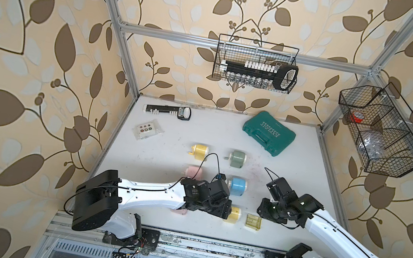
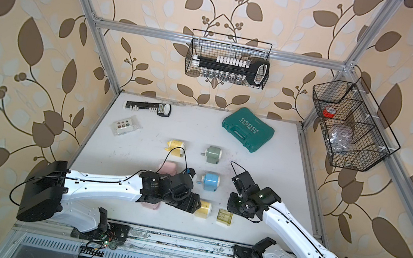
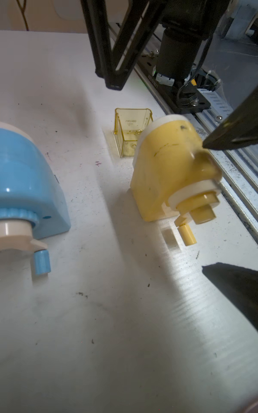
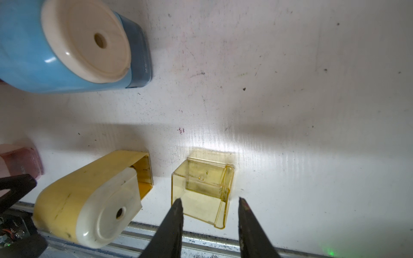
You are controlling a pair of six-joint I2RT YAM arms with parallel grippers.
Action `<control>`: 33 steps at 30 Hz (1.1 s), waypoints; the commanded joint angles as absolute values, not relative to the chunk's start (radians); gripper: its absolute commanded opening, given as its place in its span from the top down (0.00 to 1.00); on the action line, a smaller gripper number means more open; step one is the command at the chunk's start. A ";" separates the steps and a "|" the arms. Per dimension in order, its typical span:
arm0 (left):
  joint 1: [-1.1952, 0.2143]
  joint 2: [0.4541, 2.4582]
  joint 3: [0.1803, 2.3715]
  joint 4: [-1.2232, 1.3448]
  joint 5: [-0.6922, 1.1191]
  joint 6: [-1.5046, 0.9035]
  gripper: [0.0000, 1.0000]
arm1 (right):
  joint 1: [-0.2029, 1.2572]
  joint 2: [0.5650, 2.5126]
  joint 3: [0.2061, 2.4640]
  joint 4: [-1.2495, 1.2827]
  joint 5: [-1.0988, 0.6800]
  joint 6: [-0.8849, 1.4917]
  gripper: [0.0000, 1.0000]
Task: Put the tray back into the pencil sharpener
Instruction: Pick up the container from the center of the board.
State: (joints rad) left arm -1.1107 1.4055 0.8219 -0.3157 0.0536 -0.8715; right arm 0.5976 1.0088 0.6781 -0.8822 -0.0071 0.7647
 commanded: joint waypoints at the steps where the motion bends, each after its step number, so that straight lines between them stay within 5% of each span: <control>1: -1.103 1.384 0.781 -0.246 0.033 -0.919 0.21 | 0.605 0.995 0.658 -0.907 0.026 0.792 0.62; 33: -1.104 1.329 0.645 0.032 0.086 -1.051 0.27 | 0.630 1.019 0.644 -0.892 0.013 0.793 0.62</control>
